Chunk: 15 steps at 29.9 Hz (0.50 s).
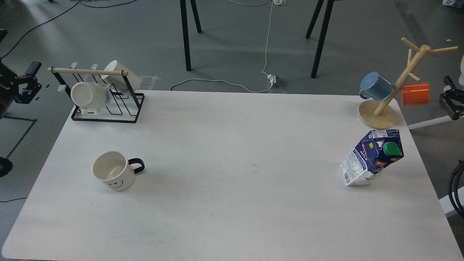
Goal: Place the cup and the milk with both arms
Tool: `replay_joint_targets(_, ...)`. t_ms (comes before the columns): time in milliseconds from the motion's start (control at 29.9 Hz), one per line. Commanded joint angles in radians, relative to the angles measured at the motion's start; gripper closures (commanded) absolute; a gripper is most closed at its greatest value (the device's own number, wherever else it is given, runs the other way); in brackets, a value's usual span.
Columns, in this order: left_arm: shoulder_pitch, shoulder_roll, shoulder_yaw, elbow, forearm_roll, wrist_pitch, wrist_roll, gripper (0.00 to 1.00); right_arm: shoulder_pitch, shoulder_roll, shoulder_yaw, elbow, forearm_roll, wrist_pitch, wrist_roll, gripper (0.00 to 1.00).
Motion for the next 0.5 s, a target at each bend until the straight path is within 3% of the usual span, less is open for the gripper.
replay_joint_targets(0,-0.037,0.001,0.007,0.030,0.003,0.000,0.000,0.01,0.000,0.002,0.000,0.001,-0.005,0.000,0.001,0.01)
replay_joint_targets(334,-0.022,-0.009,0.009,0.059,0.004,0.000,0.000,0.01,0.001,0.006,0.000,0.000,-0.006,0.000,0.001,0.01)
replay_joint_targets(468,-0.010,0.011,0.091,0.062,0.110,0.000,0.000,0.01,0.003,0.011,0.003,-0.003,-0.006,0.000,0.001,0.01)
